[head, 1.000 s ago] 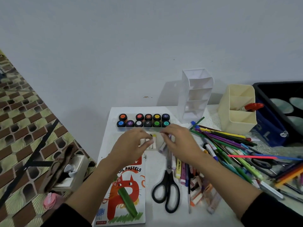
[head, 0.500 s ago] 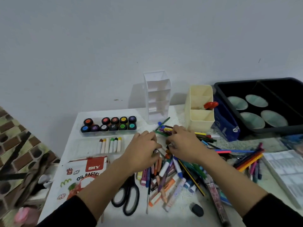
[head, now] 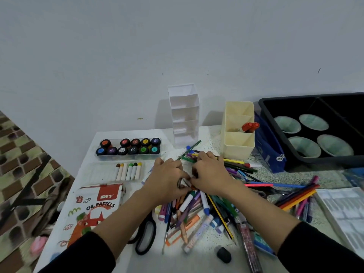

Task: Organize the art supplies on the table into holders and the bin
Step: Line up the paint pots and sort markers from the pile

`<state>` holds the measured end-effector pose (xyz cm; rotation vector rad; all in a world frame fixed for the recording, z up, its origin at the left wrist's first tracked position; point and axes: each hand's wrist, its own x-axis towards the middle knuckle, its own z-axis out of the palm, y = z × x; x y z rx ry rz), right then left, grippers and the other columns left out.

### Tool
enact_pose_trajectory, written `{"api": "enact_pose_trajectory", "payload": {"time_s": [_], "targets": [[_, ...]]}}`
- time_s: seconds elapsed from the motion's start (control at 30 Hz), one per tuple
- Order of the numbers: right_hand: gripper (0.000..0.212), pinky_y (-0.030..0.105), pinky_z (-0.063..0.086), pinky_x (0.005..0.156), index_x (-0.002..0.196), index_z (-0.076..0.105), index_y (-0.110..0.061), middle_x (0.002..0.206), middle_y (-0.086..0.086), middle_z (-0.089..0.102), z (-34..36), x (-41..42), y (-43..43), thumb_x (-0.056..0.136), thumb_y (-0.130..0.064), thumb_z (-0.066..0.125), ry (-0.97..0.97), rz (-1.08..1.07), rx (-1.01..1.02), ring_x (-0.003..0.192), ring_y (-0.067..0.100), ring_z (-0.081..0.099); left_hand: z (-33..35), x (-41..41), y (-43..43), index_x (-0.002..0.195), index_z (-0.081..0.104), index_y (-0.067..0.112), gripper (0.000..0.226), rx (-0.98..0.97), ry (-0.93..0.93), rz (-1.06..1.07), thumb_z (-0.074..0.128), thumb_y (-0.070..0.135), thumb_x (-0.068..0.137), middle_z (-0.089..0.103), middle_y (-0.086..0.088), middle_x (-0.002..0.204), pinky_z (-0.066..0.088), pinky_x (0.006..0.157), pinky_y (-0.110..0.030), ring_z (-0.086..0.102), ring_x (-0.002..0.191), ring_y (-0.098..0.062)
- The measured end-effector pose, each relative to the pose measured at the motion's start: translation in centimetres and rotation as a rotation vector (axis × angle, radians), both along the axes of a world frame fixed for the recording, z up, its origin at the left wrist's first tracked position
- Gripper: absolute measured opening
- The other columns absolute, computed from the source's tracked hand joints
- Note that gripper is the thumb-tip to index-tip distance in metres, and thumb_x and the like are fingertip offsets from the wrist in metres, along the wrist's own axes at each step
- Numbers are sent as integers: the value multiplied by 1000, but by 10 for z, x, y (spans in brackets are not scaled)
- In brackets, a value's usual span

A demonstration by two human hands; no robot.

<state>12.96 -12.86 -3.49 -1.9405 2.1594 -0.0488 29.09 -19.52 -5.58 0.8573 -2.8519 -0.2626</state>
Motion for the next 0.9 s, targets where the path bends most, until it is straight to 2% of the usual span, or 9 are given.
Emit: {"api": "enact_pose_trajectory", "payload": {"time_s": [0.17,0.33,0.43,0.5,0.57,0.67,0.77,0.83,0.9], "targets": [[23,45,36,96,97,64,-19,109,3,54,1,0,2,89,-38,56,-99,-143,-135,111,25,48,-3,-3,0,95,74,32,34,-15,29,-15,63,61,80,56,8,89,30,80,-40,53,89,-14],[11,42,51,83,90,63,-19,88,0,65,5,-11,5,91,-27,57,-264,-245,-227,84,21,59,-5,-4,3,99,74,35,19,-37,55,-87,64,46,86,50,12,88,20,76,-37,55,88,-15],[11,42,54,73,90,65,-15,83,1,65,0,-15,6,91,-22,57,-388,-289,-290,77,20,60,-4,-6,1,104,73,34,23,-26,32,-126,58,45,90,54,9,92,17,77,-36,54,93,-16],[9,35,51,71,89,65,-14,85,1,63,0,-15,7,92,-17,58,-497,-305,-363,78,16,59,-3,-4,-1,106,71,33,29,1,68,-132,51,50,93,54,11,96,15,76,-36,54,95,-12],[8,21,43,71,93,67,-14,90,-2,60,4,-11,6,93,-14,59,-560,-300,-438,83,11,56,4,1,-1,108,68,36,26,80,160,-119,51,51,96,54,16,100,19,79,-37,51,98,-3],[11,9,39,73,99,70,-14,95,-6,57,12,-2,2,95,-11,60,-610,-253,-500,86,4,55,19,14,-2,104,65,43,12,170,361,-71,59,48,96,58,22,96,28,87,-33,51,91,6],[14,6,41,76,105,71,-14,99,-5,56,13,13,-6,96,-11,61,-632,-167,-500,88,1,56,27,40,-14,96,68,37,12,211,466,14,65,47,92,59,24,87,34,82,-33,54,81,-1],[15,8,41,77,109,70,-16,101,-3,58,12,27,-13,97,-13,62,-648,-129,-493,89,4,57,30,64,-25,100,70,36,21,214,483,75,62,54,91,63,22,91,40,80,-37,55,79,-9],[13,10,43,75,109,68,-18,100,-2,62,12,41,-21,97,-15,63,-703,-116,-485,87,4,58,33,86,-33,102,72,38,17,224,510,161,66,50,90,67,21,87,46,74,-34,57,78,-12]]}}
